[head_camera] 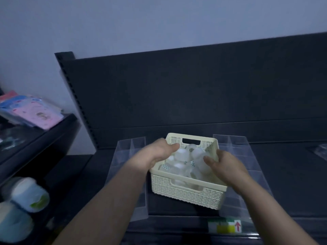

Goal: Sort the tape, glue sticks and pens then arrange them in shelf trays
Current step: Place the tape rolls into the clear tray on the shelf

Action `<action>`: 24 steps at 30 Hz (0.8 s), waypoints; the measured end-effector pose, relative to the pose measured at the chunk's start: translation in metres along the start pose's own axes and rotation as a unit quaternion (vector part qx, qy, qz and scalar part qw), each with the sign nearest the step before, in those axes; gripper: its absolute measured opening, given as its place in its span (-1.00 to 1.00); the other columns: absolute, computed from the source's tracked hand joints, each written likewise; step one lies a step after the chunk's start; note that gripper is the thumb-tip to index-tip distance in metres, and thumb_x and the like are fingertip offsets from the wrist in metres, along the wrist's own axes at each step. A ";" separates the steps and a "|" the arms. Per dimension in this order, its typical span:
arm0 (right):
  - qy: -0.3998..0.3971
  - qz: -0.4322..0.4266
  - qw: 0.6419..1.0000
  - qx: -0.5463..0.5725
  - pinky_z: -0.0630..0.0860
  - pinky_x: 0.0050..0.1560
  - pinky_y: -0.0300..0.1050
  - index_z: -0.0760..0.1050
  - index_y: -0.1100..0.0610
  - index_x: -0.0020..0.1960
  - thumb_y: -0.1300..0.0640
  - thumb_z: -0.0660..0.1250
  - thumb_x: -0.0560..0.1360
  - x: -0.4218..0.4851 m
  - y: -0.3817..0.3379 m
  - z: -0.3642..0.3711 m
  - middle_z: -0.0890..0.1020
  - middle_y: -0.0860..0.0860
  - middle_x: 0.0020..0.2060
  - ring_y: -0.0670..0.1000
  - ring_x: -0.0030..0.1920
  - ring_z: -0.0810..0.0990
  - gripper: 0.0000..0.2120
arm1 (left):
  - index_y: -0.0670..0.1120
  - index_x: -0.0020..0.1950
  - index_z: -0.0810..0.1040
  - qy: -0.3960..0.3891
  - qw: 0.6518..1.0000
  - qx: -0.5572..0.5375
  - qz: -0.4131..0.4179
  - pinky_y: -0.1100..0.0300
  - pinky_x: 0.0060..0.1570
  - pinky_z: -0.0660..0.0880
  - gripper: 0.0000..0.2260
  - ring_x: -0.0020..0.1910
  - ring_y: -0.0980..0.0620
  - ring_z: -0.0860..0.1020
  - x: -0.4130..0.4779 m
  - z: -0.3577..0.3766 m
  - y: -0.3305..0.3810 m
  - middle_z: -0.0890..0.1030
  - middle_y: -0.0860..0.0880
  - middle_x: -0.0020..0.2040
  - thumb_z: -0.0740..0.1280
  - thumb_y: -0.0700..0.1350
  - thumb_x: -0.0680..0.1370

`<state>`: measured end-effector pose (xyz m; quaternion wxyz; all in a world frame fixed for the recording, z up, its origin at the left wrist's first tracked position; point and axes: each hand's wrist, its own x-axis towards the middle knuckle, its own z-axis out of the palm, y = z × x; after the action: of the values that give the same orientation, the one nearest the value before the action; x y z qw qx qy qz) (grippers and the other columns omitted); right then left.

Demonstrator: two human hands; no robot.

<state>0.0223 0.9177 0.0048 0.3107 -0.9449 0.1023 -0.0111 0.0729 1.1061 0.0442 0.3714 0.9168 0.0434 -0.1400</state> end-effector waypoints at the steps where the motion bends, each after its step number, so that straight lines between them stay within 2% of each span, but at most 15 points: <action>1: 0.006 0.005 1.000 -0.016 0.47 -0.03 -0.05 0.46 0.12 0.16 -0.14 0.18 0.55 0.000 0.007 -0.005 0.62 0.08 0.06 0.14 0.05 0.57 -0.63 | -0.22 0.45 0.28 -0.010 1.000 -0.007 0.003 0.11 0.17 0.35 -0.45 0.35 -0.13 0.39 0.002 0.009 0.004 0.37 -0.14 0.42 0.18 0.13 0.62; 6: 0.022 0.013 0.996 -0.087 0.38 -0.11 -0.08 0.34 0.14 0.31 -0.15 0.13 0.58 0.007 0.029 -0.015 0.59 0.10 0.12 0.16 0.12 0.54 -0.55 | -0.17 0.47 0.24 -0.026 0.998 -0.059 0.017 0.18 0.20 0.32 -0.47 0.37 -0.08 0.36 0.007 0.042 0.007 0.35 -0.07 0.43 0.17 0.12 0.62; 9: 0.016 -0.014 0.996 -0.081 0.38 -0.07 -0.07 0.27 0.17 0.37 -0.10 0.11 0.60 0.013 0.025 -0.005 0.53 0.12 0.22 0.16 0.19 0.51 -0.54 | -0.14 0.45 0.27 0.011 0.998 -0.062 0.003 0.05 0.27 0.38 -0.47 0.32 -0.09 0.41 0.012 0.043 -0.004 0.39 -0.08 0.40 0.17 0.17 0.60; 11: -0.006 -0.035 0.997 -0.071 0.40 0.04 -0.05 0.18 0.21 0.45 -0.08 0.10 0.61 0.017 0.021 0.007 0.44 0.13 0.33 0.16 0.27 0.46 -0.48 | -0.14 0.40 0.30 0.043 0.998 -0.048 0.000 -0.02 0.25 0.42 -0.49 0.25 -0.09 0.45 0.016 0.041 -0.014 0.43 -0.08 0.35 0.16 0.18 0.59; 13: -0.031 -0.049 0.996 -0.062 0.40 0.14 -0.03 0.10 0.22 0.50 -0.08 0.08 0.62 0.021 0.022 0.017 0.33 0.11 0.42 0.15 0.32 0.42 -0.43 | -0.14 0.42 0.25 0.053 0.998 -0.034 -0.006 -0.01 0.25 0.40 -0.49 0.27 -0.10 0.44 0.015 0.044 -0.021 0.40 -0.08 0.37 0.13 0.16 0.60; 15: -0.051 -0.053 0.995 -0.060 0.40 0.15 -0.03 0.06 0.21 0.52 -0.08 0.07 0.62 0.026 0.025 0.021 0.27 0.10 0.46 0.15 0.34 0.40 -0.42 | -0.15 0.45 0.19 0.050 0.998 -0.034 -0.006 0.03 0.25 0.38 -0.51 0.30 -0.11 0.41 0.015 0.051 -0.030 0.37 -0.09 0.40 0.12 0.10 0.62; 18: -0.073 -0.048 0.994 -0.060 0.42 0.09 -0.02 0.15 0.21 0.46 -0.08 0.09 0.61 0.031 0.030 0.021 0.32 0.10 0.42 0.16 0.29 0.44 -0.47 | -0.15 0.45 0.20 0.048 0.998 -0.034 -0.010 0.15 0.14 0.36 -0.58 0.23 -0.07 0.44 0.013 0.055 -0.037 0.40 -0.10 0.36 0.13 -0.01 0.64; 21: -0.064 -0.058 0.991 -0.104 0.42 0.19 0.04 0.23 0.18 0.40 -0.04 0.09 0.61 0.029 0.026 0.020 0.30 0.12 0.41 0.15 0.35 0.37 -0.56 | -0.13 0.26 0.39 0.056 0.998 0.008 -0.009 0.11 0.04 0.46 -0.73 0.06 -0.06 0.52 0.017 0.046 -0.039 0.52 -0.09 0.18 0.18 -0.04 0.61; 24: -0.015 -0.129 0.977 -0.169 0.26 0.36 0.08 0.22 0.07 0.46 0.01 0.10 0.60 0.022 0.010 0.018 0.18 0.07 0.49 0.10 0.48 0.15 -0.56 | -0.12 -0.09 0.45 0.105 0.992 0.060 0.023 0.14 -0.18 0.37 -0.89 -0.03 -0.21 0.55 0.014 0.033 -0.042 0.58 -0.17 -0.06 0.20 -0.11 0.57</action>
<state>0.0434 0.9159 -0.0165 0.1438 -0.9891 -0.0247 -0.0189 0.0714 1.1129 -0.0104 0.3118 0.9480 0.0523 -0.0365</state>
